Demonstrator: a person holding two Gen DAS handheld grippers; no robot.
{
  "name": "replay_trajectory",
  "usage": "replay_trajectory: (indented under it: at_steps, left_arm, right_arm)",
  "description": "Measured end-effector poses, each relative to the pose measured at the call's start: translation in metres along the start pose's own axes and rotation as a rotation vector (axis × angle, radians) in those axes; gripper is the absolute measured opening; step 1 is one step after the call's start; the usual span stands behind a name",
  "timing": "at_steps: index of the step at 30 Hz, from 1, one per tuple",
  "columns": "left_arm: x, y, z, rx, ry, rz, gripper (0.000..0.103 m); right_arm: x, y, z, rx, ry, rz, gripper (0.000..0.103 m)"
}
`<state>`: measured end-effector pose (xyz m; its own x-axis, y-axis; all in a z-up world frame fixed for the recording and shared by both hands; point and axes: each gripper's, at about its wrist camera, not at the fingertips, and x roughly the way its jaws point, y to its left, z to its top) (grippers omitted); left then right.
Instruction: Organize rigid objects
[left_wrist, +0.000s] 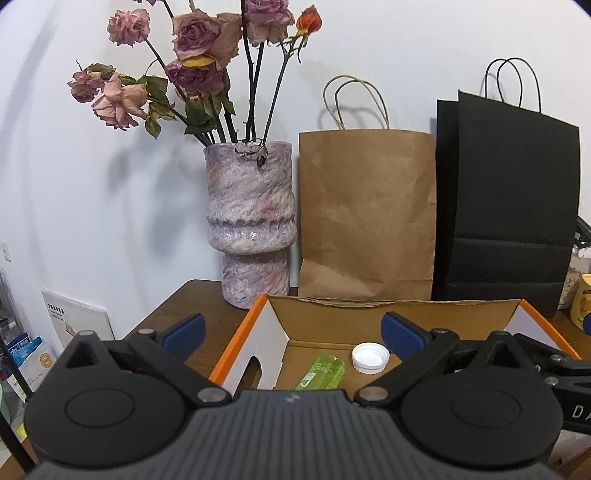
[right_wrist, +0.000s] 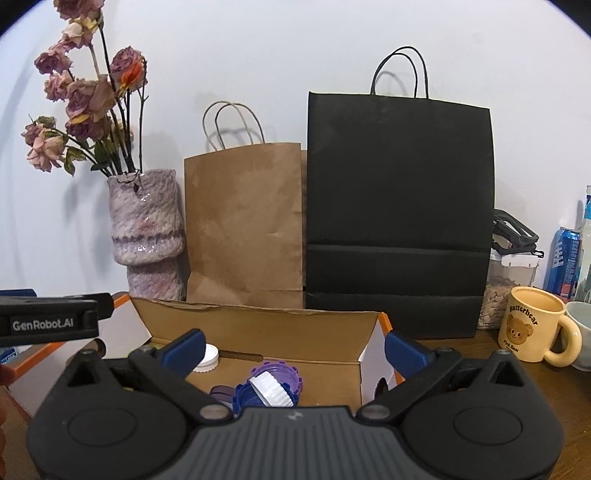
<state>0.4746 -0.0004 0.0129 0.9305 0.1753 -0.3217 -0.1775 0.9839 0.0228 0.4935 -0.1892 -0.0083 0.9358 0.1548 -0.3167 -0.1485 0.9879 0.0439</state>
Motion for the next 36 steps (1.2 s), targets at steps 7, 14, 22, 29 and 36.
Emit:
replay_trajectory:
  at_steps: [7,14,22,29,36]
  left_arm:
    - [-0.024,0.003,0.000,0.005,-0.017,0.000,0.103]
    - [-0.065,0.008,-0.003,0.011,-0.023,-0.039,0.103]
    - [-0.133,0.013,-0.012,0.032,-0.033,-0.072,0.103]
    - [-0.206,0.020,-0.028,0.034,-0.043,-0.096,0.103]
    - [-0.283,0.029,-0.051,0.038,-0.056,-0.109,0.103]
  right_arm:
    - [-0.026,-0.006,0.003,0.012,-0.025,-0.004,0.103]
    - [-0.068,-0.009,0.002,0.016,-0.034,0.010,0.103]
    - [-0.142,-0.005,0.000,0.017,-0.060,0.031,0.103]
    - [-0.213,-0.004,-0.015,0.020,-0.060,0.044,0.103]
    - [-0.293,0.001,-0.039,-0.007,-0.069,0.057,0.103]
